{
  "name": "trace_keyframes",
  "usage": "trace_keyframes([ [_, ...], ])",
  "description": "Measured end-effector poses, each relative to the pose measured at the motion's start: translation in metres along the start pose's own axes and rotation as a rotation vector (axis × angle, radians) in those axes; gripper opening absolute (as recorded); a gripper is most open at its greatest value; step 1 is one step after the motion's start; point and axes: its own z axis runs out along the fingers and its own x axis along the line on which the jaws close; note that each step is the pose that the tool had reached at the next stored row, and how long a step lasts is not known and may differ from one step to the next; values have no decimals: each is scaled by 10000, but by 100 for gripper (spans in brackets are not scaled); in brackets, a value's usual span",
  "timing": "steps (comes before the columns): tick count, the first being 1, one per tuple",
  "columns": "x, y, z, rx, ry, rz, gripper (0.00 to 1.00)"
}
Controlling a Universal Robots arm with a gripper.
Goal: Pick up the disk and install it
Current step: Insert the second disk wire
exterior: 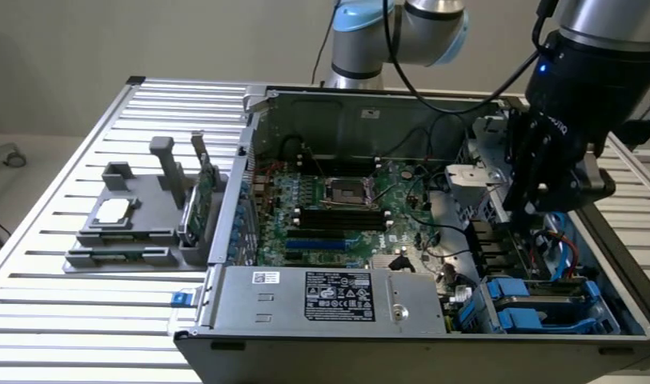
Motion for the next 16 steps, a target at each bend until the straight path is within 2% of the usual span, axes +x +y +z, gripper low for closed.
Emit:
trace_keyframes([
  [4,43,0,-6,-38,-188,-4,30],
  [9,68,11,-11,-57,-410,-13,30],
  [13,83,23,-12,-75,-570,-19,30],
  [16,94,29,-13,-94,-652,-20,30],
])
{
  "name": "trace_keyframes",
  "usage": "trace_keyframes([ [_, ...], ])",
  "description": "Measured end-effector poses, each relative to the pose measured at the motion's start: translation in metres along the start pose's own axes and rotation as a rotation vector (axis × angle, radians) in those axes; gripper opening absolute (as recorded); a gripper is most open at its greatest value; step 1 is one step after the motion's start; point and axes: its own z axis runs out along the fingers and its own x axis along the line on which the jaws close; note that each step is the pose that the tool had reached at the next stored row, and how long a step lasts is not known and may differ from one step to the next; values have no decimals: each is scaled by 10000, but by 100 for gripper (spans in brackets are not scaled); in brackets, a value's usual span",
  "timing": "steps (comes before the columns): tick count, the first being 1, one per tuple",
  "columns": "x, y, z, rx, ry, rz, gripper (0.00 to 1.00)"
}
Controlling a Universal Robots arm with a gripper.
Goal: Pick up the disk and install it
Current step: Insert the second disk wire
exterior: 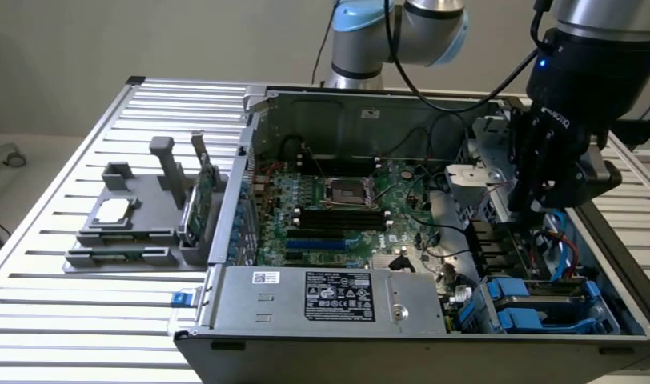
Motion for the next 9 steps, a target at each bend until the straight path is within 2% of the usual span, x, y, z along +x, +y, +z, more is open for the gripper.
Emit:
trace_keyframes([
  [4,7,5,-1,-41,-41,3,30],
  [9,10,8,-1,-100,-56,13,28],
])
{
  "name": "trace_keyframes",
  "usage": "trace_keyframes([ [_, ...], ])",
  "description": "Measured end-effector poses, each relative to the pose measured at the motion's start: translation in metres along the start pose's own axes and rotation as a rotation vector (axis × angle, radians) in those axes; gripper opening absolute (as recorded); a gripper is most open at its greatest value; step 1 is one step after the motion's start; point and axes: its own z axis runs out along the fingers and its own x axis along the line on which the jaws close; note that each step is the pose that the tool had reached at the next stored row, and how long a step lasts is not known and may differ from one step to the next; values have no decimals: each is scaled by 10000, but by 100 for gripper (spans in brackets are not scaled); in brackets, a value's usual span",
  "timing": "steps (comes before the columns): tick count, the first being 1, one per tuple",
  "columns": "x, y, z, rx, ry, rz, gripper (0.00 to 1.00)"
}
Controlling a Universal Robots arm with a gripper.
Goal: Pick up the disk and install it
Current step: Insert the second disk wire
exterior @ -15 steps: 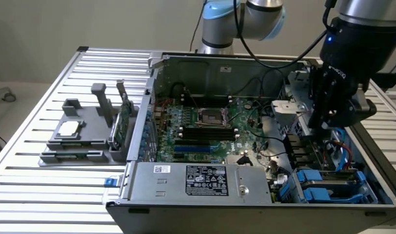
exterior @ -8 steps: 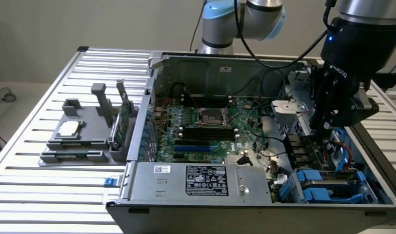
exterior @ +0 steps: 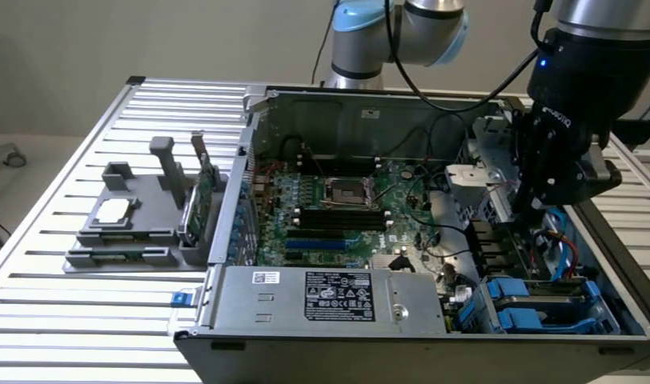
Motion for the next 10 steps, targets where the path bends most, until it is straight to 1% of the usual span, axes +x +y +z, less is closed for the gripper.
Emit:
trace_keyframes([
  [1,0,0,0,-12,-2,2,22],
  [3,0,0,0,-38,-6,8,22],
  [4,0,1,0,-50,-7,9,16],
  [10,1,4,1,-102,-21,19,16],
])
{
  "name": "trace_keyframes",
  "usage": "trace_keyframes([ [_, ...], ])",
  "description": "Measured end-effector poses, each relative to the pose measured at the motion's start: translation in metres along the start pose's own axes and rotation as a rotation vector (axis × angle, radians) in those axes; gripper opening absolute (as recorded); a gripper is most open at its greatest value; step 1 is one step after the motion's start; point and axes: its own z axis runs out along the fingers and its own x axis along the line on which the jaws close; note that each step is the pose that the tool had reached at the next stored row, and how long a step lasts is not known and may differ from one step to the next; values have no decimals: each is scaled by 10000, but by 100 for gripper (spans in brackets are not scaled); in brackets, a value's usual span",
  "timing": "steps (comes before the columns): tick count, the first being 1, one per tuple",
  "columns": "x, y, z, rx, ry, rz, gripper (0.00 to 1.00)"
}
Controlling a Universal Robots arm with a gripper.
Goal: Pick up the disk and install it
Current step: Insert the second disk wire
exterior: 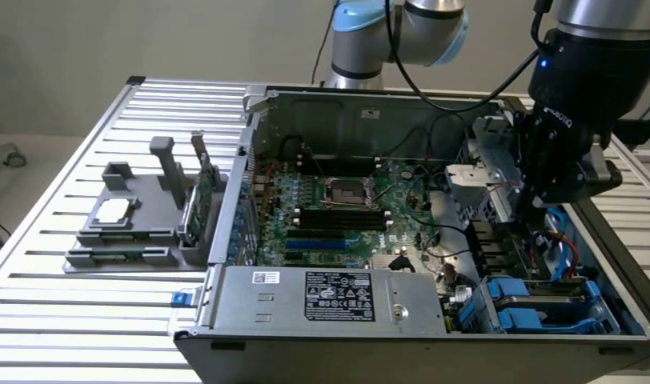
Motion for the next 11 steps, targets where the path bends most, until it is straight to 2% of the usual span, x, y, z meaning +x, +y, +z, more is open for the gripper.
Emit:
trace_keyframes([
  [6,1,4,3,-55,-10,8,16],
  [11,5,-1,5,-147,-11,26,16],
])
